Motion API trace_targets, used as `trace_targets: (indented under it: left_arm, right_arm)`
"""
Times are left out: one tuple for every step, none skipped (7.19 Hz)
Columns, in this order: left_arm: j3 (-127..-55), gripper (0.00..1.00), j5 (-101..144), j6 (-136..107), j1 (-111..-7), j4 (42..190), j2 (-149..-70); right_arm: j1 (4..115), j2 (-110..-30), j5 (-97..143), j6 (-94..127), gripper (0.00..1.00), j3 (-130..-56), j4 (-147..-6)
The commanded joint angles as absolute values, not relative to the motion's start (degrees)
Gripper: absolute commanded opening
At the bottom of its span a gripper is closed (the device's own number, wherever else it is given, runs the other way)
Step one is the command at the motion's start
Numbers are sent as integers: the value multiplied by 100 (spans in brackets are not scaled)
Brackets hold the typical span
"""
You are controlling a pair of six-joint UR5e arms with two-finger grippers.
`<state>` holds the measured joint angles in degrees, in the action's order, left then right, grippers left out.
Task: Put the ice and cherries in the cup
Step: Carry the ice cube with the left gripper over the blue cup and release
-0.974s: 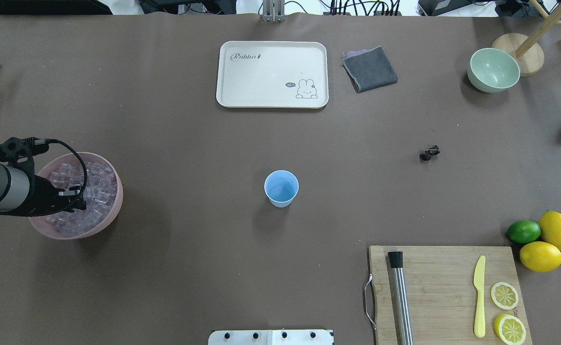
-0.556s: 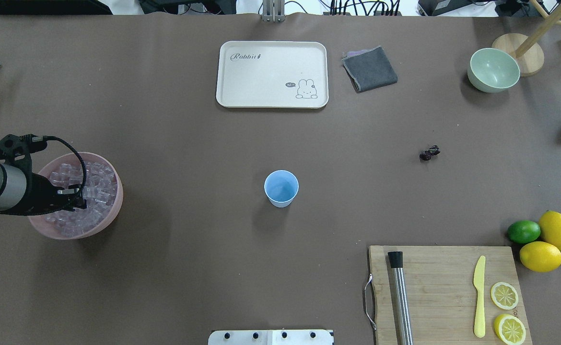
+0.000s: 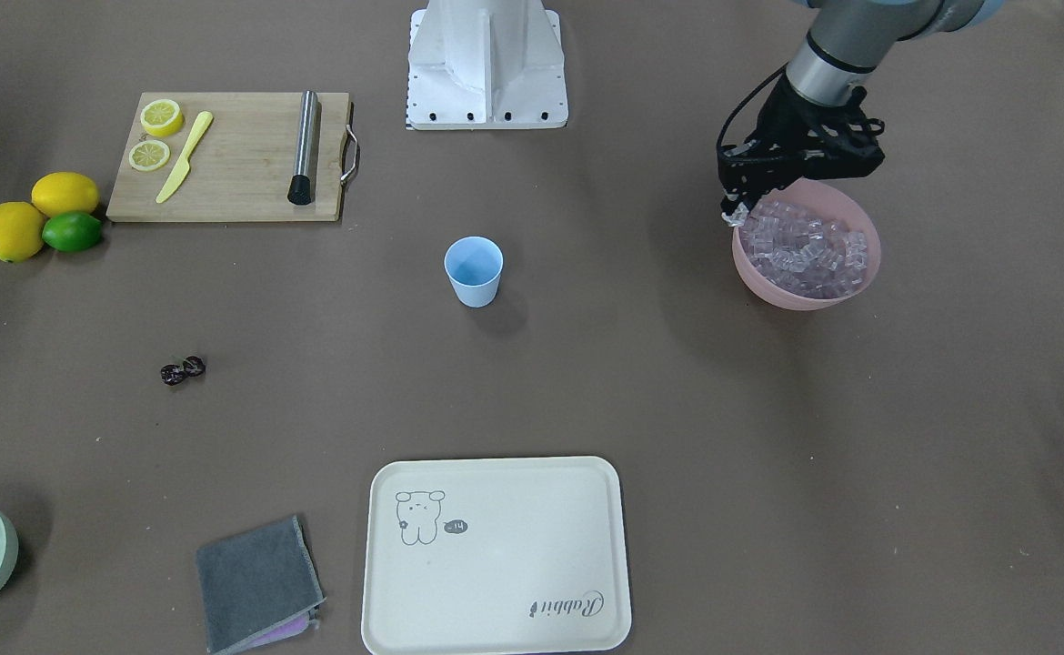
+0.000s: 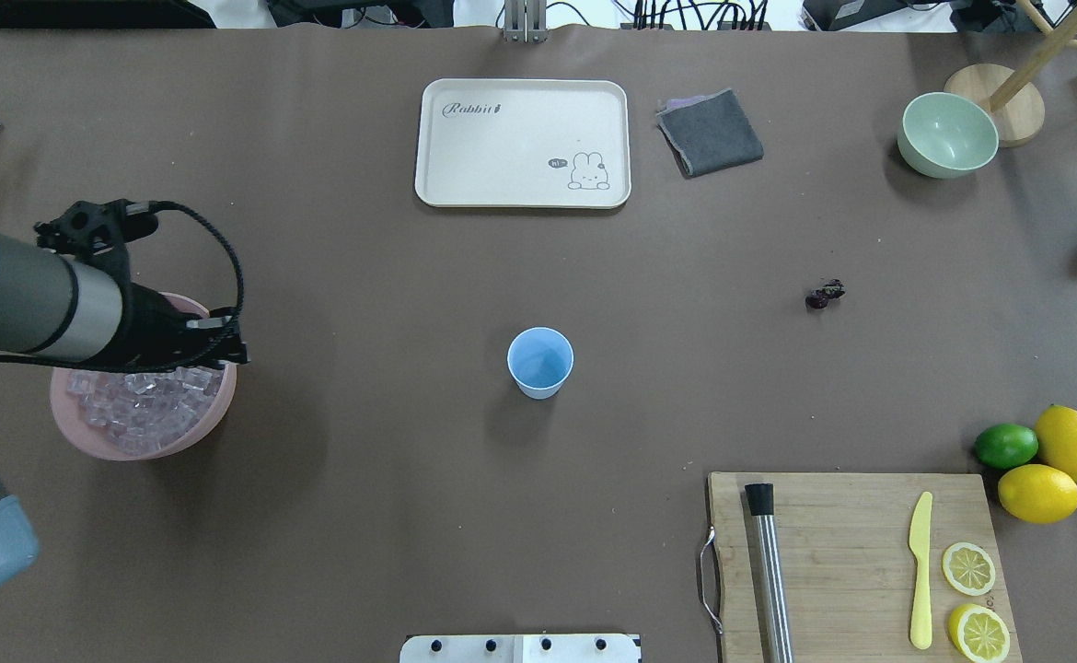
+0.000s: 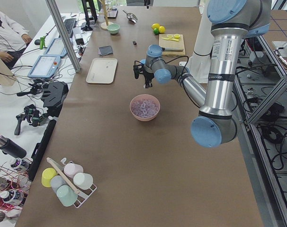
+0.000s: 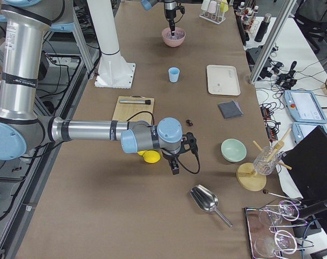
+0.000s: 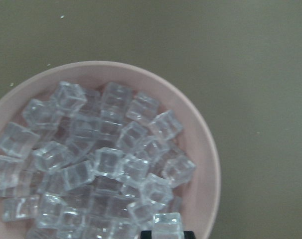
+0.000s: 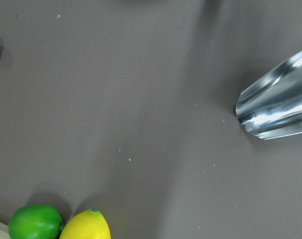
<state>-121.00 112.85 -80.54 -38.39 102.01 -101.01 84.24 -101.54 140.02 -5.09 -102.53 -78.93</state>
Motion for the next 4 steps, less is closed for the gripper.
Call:
trace_targets:
  left_arm:
    - [-11639, 0, 11180, -8664, -3378, 9293, -11780]
    - [-11271, 0, 10866, -8666, -3366, 9299, -12265]
    - [-10754, 0, 10759, -8675, -3192, 9308, -12722]
    - [-10244, 0, 10549, -8675, -3121, 9325, -13266]
  right_arm:
    - [8175, -10125, 13975, -282, 99, -10397, -7884]
    - [8035, -10108, 13957, -177, 99, -10397, -7884]
    - [7938, -10029, 13957, -97, 99, -10389, -7884]
    - [7910, -10020, 13957, -88, 99, -10389, -7884]
